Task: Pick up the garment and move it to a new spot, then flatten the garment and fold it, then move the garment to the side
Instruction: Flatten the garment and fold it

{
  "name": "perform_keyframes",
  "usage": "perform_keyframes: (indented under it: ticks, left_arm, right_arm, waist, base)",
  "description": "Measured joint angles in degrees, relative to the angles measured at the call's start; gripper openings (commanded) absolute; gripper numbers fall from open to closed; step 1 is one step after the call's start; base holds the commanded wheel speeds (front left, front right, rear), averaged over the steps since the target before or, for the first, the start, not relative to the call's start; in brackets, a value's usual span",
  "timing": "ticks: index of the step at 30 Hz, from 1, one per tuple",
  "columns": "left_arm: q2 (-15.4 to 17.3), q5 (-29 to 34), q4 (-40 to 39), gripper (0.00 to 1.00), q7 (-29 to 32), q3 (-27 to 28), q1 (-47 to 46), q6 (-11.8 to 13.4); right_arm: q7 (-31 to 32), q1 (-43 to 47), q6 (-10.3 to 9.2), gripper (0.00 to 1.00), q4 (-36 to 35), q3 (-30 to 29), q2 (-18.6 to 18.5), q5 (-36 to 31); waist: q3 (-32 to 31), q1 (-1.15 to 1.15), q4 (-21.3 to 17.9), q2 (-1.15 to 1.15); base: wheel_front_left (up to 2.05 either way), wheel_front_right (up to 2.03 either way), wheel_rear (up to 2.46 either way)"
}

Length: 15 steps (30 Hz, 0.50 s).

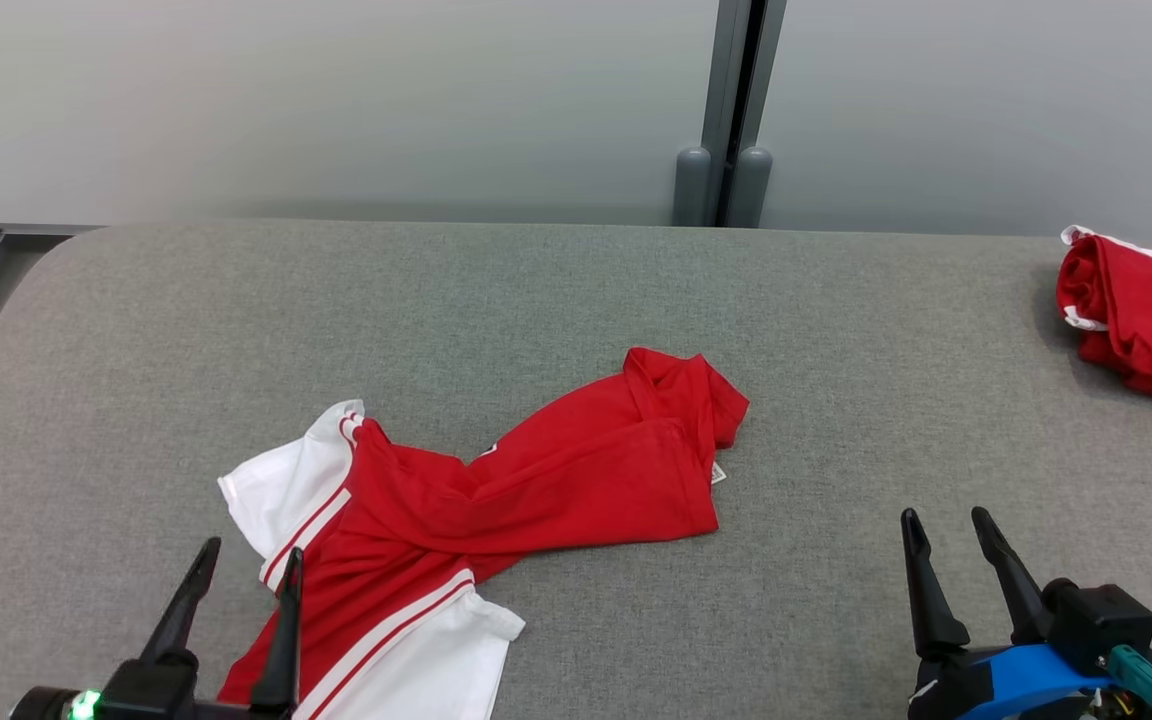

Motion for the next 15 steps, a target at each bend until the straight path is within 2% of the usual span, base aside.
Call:
perform_keyframes:
  ticks: [4, 9, 15]
  left_arm:
    - [-1.30, 0.27, -2.64, 1.00, 0.00, 1.75, 0.27, -0.02]
    - [-5.79, 0.79, -5.03, 1.00, -0.04, 4.57, -0.07, 0.00]
    - [-10.85, 1.54, -3.47, 1.00, -0.04, 7.50, -2.30, -1.03]
  right_arm:
    - [0.00, 0.06, 0.00, 1.00, 0.30, -0.04, 0.00, -0.07]
    - [0.00, 0.10, 0.01, 1.00, 0.53, 0.47, 0.01, -0.18]
    - [0.00, 0.10, 0.00, 1.00, 0.44, 0.66, 0.02, -0.18]
  waist:
    - [-0.41, 0.00, -0.03, 0.01]
    - [-1.14, 0.00, -0.72, 0.01]
    - [-1.55, 0.00, -2.17, 0.01]
  base:
    - [0.00, 0.00, 0.00]
    - [0.00, 0.00, 0.00]
    - [0.00, 0.00, 0.00]
